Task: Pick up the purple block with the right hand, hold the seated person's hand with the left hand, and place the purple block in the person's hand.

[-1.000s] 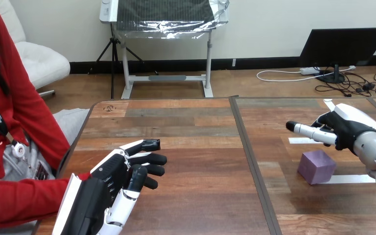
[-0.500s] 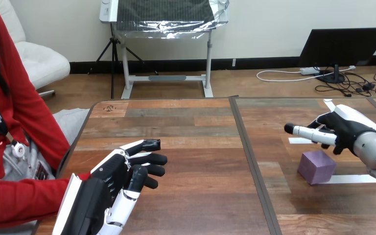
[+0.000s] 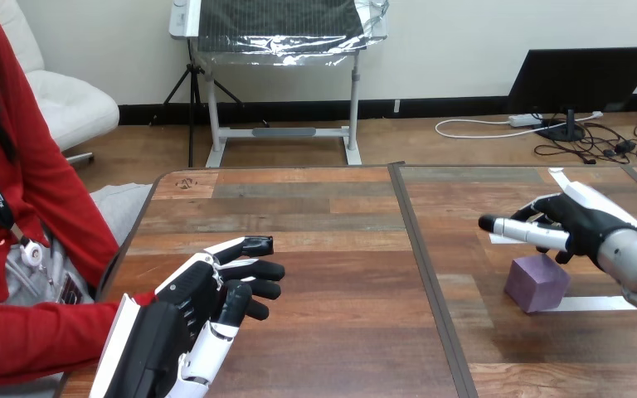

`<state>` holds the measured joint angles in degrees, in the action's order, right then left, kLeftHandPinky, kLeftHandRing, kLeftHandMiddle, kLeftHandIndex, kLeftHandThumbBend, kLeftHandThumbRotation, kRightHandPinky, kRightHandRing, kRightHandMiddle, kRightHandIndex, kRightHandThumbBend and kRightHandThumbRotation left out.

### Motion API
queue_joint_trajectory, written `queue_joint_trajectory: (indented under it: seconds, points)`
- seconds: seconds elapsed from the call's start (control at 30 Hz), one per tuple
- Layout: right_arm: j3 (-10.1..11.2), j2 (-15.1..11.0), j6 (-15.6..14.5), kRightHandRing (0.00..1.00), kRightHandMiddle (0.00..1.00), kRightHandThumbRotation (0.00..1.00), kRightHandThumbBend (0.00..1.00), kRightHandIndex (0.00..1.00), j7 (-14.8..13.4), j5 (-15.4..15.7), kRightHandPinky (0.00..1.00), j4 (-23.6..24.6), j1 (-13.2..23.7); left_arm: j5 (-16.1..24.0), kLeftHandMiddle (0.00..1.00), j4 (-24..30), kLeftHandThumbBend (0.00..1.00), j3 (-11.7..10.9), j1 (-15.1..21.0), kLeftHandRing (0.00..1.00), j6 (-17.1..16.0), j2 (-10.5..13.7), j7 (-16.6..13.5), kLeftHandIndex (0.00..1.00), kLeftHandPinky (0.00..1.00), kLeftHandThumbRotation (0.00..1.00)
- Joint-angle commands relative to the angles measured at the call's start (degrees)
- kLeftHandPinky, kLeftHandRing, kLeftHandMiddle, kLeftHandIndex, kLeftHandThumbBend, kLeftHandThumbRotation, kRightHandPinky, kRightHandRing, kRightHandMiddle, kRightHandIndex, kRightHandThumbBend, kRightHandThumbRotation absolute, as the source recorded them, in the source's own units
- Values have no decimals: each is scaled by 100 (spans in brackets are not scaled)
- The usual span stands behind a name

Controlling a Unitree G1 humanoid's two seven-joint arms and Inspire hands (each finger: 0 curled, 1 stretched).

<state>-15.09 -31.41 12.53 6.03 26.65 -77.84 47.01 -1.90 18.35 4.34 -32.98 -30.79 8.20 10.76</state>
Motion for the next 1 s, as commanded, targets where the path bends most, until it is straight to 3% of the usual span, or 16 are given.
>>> queue_joint_trajectory:
  seconds: [0.0, 0.27, 0.97]
  points:
    - [69, -86, 74, 76, 78, 76, 75, 77, -101, -38, 68, 98, 62, -27, 68, 10, 41, -14, 294, 64, -107, -2, 16, 73, 56, 80]
    - [-31, -65, -33, 73, 76, 74, 75, 75, -137, 91, 64, 79, -9, -28, 68, 31, 41, -10, 272, 64, -98, 2, 27, 73, 56, 80]
    - [-168, -41, -144, 82, 81, 67, 65, 79, 73, 244, 81, 90, -126, -46, 67, 66, 41, -33, 253, 63, -104, 8, 55, 73, 55, 81]
